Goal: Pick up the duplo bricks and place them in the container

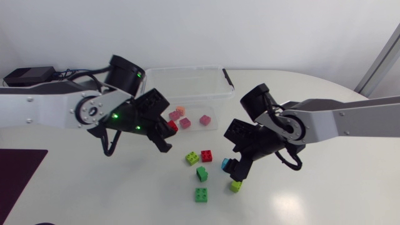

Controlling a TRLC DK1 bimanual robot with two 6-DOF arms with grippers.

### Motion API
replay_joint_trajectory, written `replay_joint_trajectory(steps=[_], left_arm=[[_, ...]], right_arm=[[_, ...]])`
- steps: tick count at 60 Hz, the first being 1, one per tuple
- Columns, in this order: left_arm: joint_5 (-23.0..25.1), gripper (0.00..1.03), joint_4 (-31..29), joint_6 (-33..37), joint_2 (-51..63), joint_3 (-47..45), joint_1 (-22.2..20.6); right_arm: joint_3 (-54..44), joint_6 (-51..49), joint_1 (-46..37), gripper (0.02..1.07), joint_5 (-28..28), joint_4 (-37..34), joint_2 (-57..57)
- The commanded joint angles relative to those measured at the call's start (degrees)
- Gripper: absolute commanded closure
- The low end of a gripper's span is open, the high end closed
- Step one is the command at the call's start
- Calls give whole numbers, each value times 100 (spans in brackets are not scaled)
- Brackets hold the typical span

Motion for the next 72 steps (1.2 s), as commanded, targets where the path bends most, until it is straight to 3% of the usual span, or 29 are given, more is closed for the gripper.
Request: replay_joint_trajectory(steps=[1,13,19,28,32,50,52,53,56,64,72], left_arm=[[106,87,-66,-228,-503,-85,143],[229,87,698,-913,-898,-14,450],[238,87,1173,-1283,-898,56,547],[238,87,1753,-1845,-652,293,784],[238,86,1911,-2012,-415,469,881],[-79,81,2377,-2381,288,909,811],[-193,69,2412,-2425,455,1040,784],[-202,67,2412,-2434,455,1040,784],[-334,45,2509,-2443,649,1155,740],[-457,21,2816,-2390,798,1181,696],[-483,17,2799,-2355,517,1084,688]], right_arm=[[-26,-215,70,17,-26,0,280],[62,-303,96,23,26,229,789],[71,-321,96,38,26,422,921],[115,-321,87,69,53,545,947],[141,-312,70,92,132,545,1044],[-17,-365,70,100,369,255,508],[-8,-365,87,101,413,115,323],[-8,-365,96,101,431,97,280],[36,-338,131,100,483,-44,69],[255,-277,175,100,510,-413,-388],[818,-119,158,100,501,-782,-758]])
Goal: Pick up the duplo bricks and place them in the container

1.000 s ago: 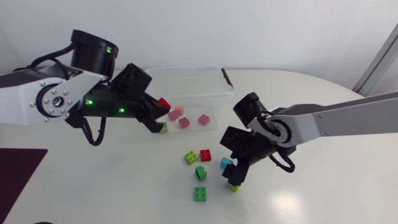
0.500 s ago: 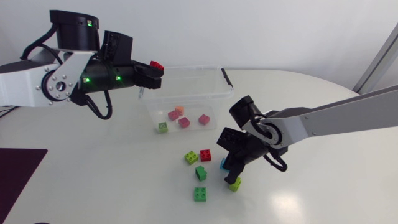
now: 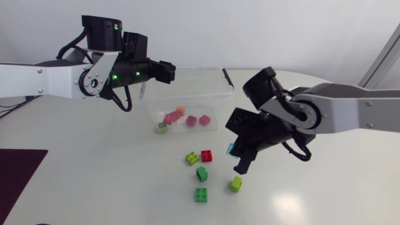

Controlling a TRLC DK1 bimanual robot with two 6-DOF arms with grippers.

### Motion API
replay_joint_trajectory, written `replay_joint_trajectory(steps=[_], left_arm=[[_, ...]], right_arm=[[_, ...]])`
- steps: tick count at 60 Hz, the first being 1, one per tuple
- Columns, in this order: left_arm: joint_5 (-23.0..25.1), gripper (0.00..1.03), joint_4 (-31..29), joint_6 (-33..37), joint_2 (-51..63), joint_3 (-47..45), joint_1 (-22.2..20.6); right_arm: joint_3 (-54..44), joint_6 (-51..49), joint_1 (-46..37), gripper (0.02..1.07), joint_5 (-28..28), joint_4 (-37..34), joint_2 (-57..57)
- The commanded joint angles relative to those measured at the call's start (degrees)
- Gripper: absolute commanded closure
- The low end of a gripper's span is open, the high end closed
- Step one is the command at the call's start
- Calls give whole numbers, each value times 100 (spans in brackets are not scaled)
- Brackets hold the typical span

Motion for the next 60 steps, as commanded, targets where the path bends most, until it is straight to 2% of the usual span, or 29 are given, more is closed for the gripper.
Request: replay_joint_trajectory(steps=[1,7,12,14,19,24,34,49,51,53,56,57,59,60], left_arm=[[-50,17,3,-71,-216,64,-29],[38,17,-559,79,-831,-95,-29],[336,17,-1060,360,-1244,-253,-38],[609,17,-1412,544,-1508,-385,-47],[793,17,-1825,861,-1763,-569,-82],[996,17,-2405,1397,-2017,-991,-328],[996,17,-2739,1713,-1789,-1307,-715],[837,17,-2537,1713,-734,-1404,-1146],[750,17,-2449,1634,-567,-1413,-1190],[714,17,-2326,1590,-427,-1448,-1207],[583,17,-2168,1529,-233,-1492,-1277],[477,17,-2106,1511,-119,-1492,-1321],[424,17,-2089,1494,-40,-1483,-1365],[416,17,-2089,1494,-22,-1474,-1374]], right_arm=[[473,78,5,100,29,-155,-205],[965,201,-31,100,20,-243,-266],[1282,324,-66,100,20,-208,-231],[1475,403,-92,100,20,-164,-187],[1800,562,-119,100,11,-76,-64],[2301,869,-224,100,-15,197,226],[2890,1300,-338,100,-59,742,718],[3593,1643,-365,97,-15,1374,1993],[3716,1660,-373,92,2,1401,2203],[3813,1669,-373,82,38,1480,2379],[3962,1678,-373,57,134,1515,2599],[4050,1678,-365,39,178,1489,2687],[4103,1678,-347,24,222,1489,2731],[4103,1678,-347,23,231,1480,2731]])
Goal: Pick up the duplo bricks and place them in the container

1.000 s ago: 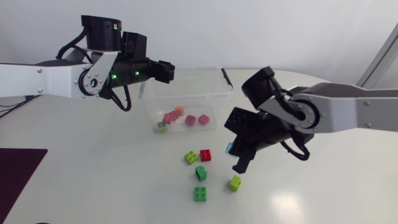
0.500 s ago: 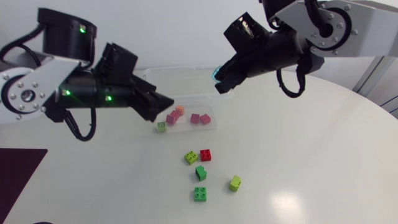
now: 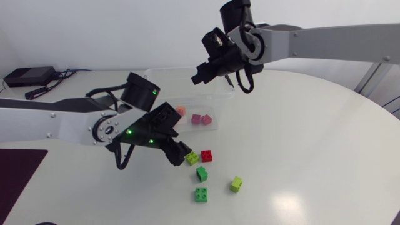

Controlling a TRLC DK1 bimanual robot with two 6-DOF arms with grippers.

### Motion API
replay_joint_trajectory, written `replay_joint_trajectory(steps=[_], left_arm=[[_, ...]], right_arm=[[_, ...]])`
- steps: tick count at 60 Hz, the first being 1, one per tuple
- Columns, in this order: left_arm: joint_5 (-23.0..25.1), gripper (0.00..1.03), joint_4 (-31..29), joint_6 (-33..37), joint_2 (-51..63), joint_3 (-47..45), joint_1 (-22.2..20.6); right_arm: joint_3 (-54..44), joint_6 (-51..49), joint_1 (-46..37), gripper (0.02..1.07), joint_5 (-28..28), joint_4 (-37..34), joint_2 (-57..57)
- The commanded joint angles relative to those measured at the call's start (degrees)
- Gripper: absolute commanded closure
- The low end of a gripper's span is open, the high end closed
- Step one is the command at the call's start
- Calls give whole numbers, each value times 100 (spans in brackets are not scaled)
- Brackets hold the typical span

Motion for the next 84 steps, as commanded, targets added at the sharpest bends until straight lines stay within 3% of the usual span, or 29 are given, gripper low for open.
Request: replay_joint_trajectory(steps=[1,4,12,21,40,64,68,70,71,80,84], left_arm=[[-79,17,91,-137,273,-100,-115],[-219,17,126,-137,449,-21,-186],[-412,18,73,-198,879,331,-194],[-676,18,-252,-339,1319,770,-256],[-782,18,-621,-365,1864,1219,-291],[-790,23,-753,-357,1987,1289,-458],[-790,26,-753,-357,2031,1315,-467],[-790,34,-753,-365,2048,1333,-467],[-790,44,-753,-374,2048,1333,-467],[-782,81,-753,-401,2154,1412,-493],[-782,82,-753,-383,2163,1403,-511]], right_arm=[[252,124,3,15,80,66,163],[234,124,3,10,80,22,66],[-302,106,3,10,54,-101,-602],[-1444,53,-32,10,27,-277,-1683],[-3765,-149,-147,10,-245,-690,-3625],[-4942,-412,-331,10,-280,-699,-4170],[-5109,-448,-252,10,-280,-725,-4179],[-5162,-474,-217,10,-280,-743,-4179],[-5206,-527,-173,10,-280,-796,-4179],[-5514,-931,91,10,-315,-1112,-4109],[-5584,-1089,152,10,-394,-1200,-4065]])
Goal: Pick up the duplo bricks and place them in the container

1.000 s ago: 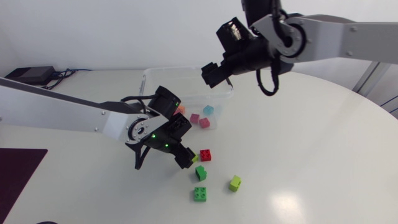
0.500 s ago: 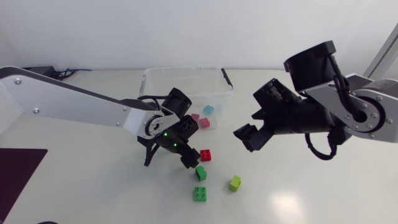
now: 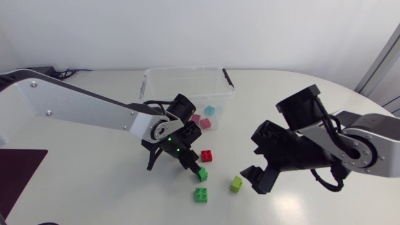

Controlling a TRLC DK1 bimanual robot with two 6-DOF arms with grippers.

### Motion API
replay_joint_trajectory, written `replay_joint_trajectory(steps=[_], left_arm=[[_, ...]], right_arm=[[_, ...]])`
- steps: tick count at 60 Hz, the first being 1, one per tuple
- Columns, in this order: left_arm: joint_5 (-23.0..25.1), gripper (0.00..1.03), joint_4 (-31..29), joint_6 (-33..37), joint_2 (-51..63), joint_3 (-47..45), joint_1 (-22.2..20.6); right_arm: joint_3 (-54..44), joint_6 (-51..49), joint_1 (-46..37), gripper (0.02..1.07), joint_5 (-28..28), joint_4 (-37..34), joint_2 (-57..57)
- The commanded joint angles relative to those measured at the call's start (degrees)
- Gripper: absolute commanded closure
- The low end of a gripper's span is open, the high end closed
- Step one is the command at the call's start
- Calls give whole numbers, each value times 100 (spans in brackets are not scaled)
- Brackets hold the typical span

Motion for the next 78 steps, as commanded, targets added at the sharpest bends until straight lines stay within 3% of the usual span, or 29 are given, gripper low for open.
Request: replay_joint_trajectory(steps=[1,20,33,42,51,54,59,71,78], left_arm=[[-25,83,-43,-105,136,114,-93],[1,83,-34,-35,-1191,-519,65],[19,83,414,-114,-2333,-959,355],[19,83,959,-299,-2852,-1117,575],[27,83,1601,-598,-3063,-1126,838],[27,83,1697,-650,-3063,-1126,873],[27,83,2110,-826,-2984,-1038,1005],[19,82,2453,-1046,-2483,-642,1269],[10,64,2550,-1230,-1964,-273,1497]], right_arm=[[-188,-322,93,10,-84,-158,117],[-21,-621,480,10,-111,-43,1242],[322,-568,594,14,-5,159,1927],[436,-542,621,34,12,273,2182],[384,-498,621,63,21,510,2437],[366,-507,621,68,21,554,2472],[313,-498,621,96,92,660,2551],[436,-542,550,98,241,185,1839],[674,-560,489,97,276,-166,1435]])
